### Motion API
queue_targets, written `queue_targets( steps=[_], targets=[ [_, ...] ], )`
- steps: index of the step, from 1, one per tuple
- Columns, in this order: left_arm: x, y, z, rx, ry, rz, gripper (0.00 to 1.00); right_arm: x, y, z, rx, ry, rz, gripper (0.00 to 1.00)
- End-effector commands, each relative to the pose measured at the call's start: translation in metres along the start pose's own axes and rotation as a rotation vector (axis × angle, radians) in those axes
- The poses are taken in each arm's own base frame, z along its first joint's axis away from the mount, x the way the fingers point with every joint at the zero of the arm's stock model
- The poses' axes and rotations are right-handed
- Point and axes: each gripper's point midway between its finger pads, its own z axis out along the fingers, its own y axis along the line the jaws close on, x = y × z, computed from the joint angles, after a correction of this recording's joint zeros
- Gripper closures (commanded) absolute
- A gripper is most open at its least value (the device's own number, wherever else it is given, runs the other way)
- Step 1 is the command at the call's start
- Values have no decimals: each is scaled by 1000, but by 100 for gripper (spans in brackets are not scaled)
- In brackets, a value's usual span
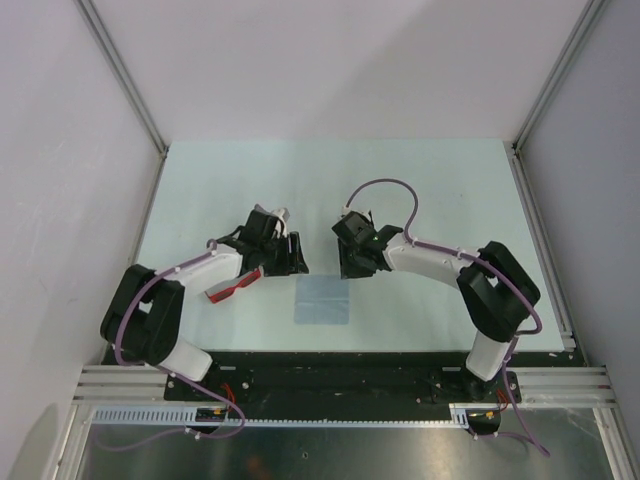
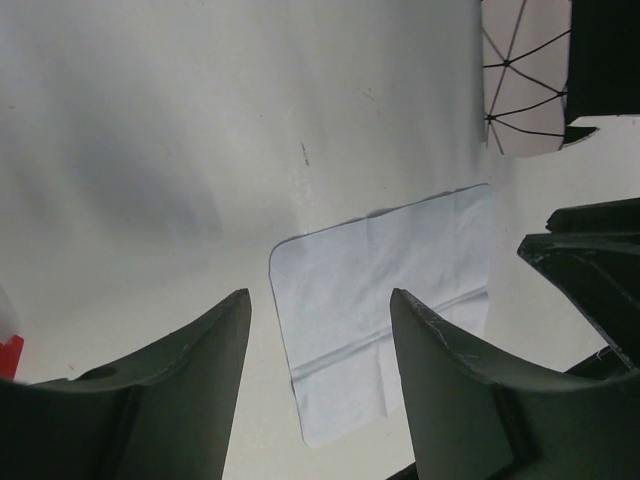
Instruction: Organize the sunglasses
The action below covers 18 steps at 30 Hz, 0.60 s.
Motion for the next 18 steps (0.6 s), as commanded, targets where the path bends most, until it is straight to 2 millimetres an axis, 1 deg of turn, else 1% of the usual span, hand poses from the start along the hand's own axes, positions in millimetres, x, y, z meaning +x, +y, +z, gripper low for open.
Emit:
queue_targets(
  steps=[1,4,9,12,14,18],
  targets=[
    [-1,3,7,-22,-2,-30,37,-6,-7,12,47,-35,34,64],
    [2,6,11,-32,8,-36,38,-3,-11,18,67,-23,30,64],
    [6,7,16,-41,28,-45,39,-3,-9,26,52,-17,30,64],
    [8,10,18,-59,29,-48,39,-2,-12,32,54,-8,39,65],
    [9,12,21,-68,32,-51,39,-2,-14,35,56,-5,38,66],
    [3,11,25,-76,30,-46,39,-1,-16,40,55,4,35,67]
  ],
)
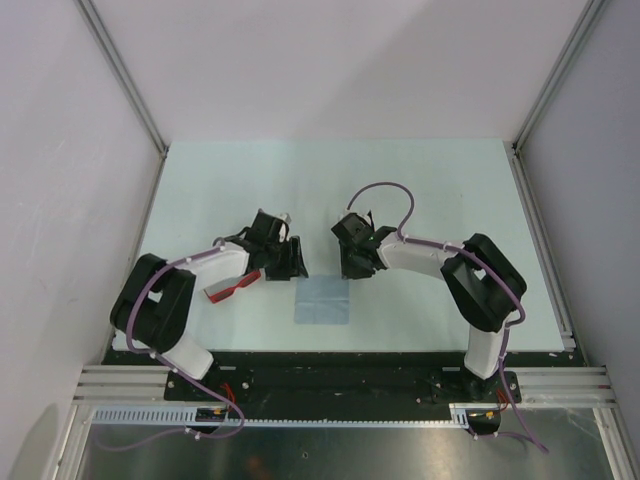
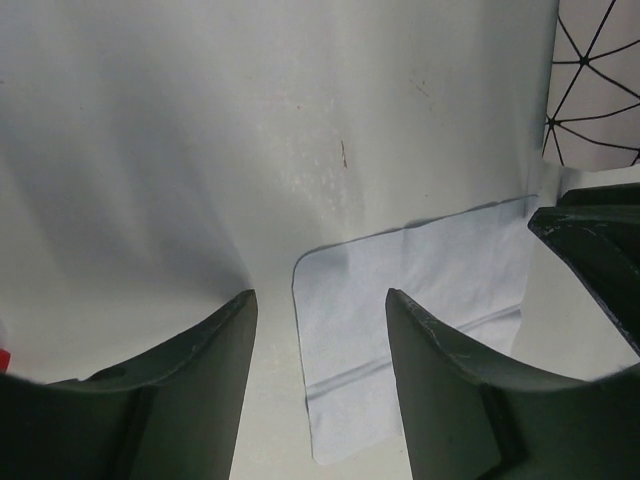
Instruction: Organize the sunglasses
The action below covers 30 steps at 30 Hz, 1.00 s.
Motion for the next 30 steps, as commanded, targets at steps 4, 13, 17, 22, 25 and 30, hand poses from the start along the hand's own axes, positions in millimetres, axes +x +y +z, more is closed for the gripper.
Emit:
queue_targets(
  steps=[4,13,17,22,25,30],
  targets=[
    [-14,-2,10,-25,-28,-2,41,-3,2,11,-16,-8,-3,69],
    [-7,3,13,-59,-6,0,46,-1,4,11,-39,12,-13,71],
    [1,6,15,-82,20,6,48,1,4,12,-43,20,-14,73],
    [8,2,17,-68,46,11,55,3,7,12,-53,30,-20,75],
    [11,1,17,-67,56,16,58,5,7,11,-55,36,-26,75],
    [16,7,18,-84,68,12,60,8,7,13,-54,47,-25,76]
  ],
)
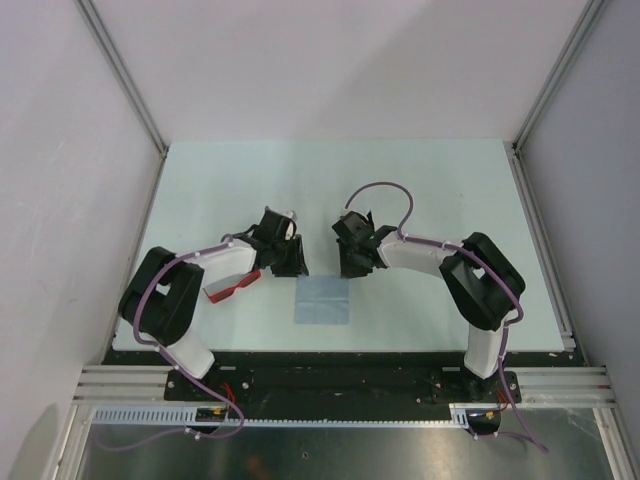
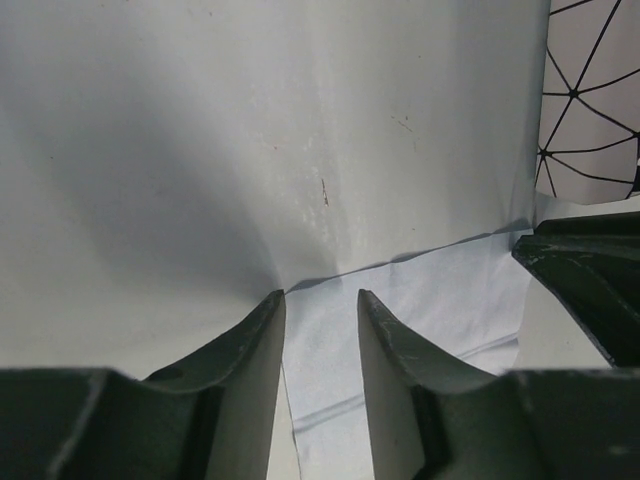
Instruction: Organize the sunglasses
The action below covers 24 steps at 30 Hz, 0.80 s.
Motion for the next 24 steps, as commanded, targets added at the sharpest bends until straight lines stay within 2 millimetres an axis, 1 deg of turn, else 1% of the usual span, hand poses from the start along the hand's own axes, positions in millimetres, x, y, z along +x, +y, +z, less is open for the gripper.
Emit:
queue_targets(
  steps=[1,3,10,16,20,22,23,24],
  targets=[
    [24,14,6,-62,86,-7,61,11,-5,8,17,42,-18,76],
    [26,14,7,-64,94,-4,65,12,-4,9,15,45,-16,78],
    [28,14,8,-73,101,9,67,13,-6,11,18,52,-17,82],
    [27,18,8,-96,96,14,77,14,-7,12,21,54,-21,90],
    [23,19,9,-107,90,18,83,14,-9,13,25,55,-23,99],
    [22,18,9,-106,91,24,85,14,-9,13,25,57,-27,100],
    [22,19,8,-109,90,26,90,14,-9,13,25,55,-31,100],
    [22,19,9,-109,92,25,92,14,-9,13,25,53,-34,100]
  ],
)
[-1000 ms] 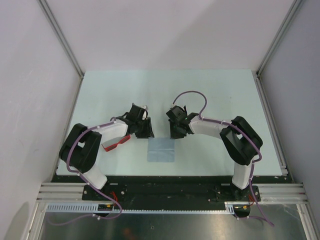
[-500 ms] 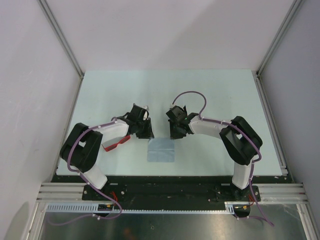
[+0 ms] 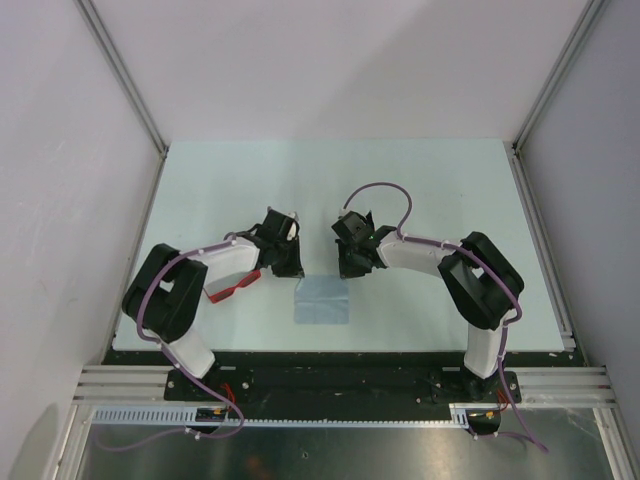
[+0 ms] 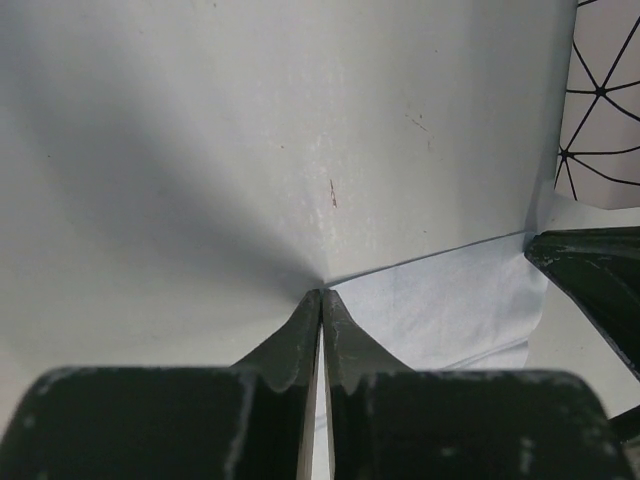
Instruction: Organize the sunglasses
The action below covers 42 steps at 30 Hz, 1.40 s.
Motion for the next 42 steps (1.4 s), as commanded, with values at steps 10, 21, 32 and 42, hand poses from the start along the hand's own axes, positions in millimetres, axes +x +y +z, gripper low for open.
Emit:
queue_targets(
  steps=[10,21,32,42],
  targets=[
    [9,6,-9,-42,30,56,100,-2,2,-17,-3,-16,-75,100],
    [6,-4,-27,4,-4,102,100,-3,13,-42,-48,-27,-108,100],
    [13,-11,-41,56,-6,132,100,8,19,-54,-58,-6,-145,100],
    [29,-15,-42,79,29,162,100,20,24,-62,-59,19,-177,100]
  ],
)
